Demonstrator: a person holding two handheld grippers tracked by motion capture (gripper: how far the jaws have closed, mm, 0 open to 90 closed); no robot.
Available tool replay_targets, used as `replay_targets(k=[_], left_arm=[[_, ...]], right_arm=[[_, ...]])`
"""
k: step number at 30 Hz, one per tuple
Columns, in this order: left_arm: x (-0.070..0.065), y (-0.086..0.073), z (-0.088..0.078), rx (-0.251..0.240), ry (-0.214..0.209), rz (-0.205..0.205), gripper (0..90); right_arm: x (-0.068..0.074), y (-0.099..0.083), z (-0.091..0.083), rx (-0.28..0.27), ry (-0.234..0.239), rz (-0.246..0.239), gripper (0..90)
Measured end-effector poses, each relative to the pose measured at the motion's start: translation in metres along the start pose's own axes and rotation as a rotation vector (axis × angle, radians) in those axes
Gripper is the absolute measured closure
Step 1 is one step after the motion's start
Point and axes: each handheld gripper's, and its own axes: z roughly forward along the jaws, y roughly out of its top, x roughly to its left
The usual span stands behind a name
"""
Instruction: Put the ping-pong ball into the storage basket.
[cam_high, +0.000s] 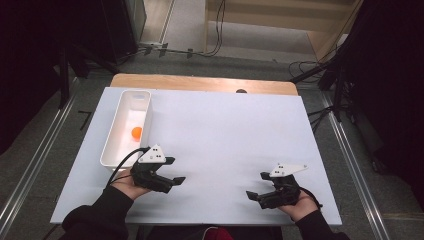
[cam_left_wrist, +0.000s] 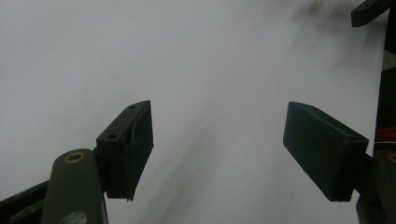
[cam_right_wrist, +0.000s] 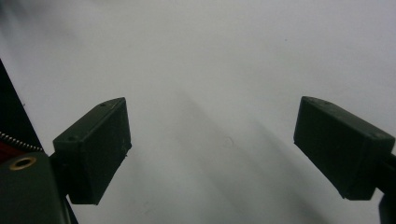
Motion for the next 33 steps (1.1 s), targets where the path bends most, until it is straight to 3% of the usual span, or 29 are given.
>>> replay_targets(k=[9, 24, 33], left_arm=[[0.0, -0.008, -0.003, 0.001, -0.001, 0.01, 24.8], [0.001, -0.023, -0.012, 0.001, -0.002, -0.008, 24.8], [0.001, -0.03, -0.013, 0.042, -0.019, 0.008, 22.7]], right_arm=[[0.0, 0.0, 0.0, 0.0, -0.001, 0.0, 9.7], [0.0, 0.0, 0.0, 0.0, -0.002, 0.003, 9.7], [0.0, 0.0, 0.0, 0.0, -0.001, 0.004, 9.8]])
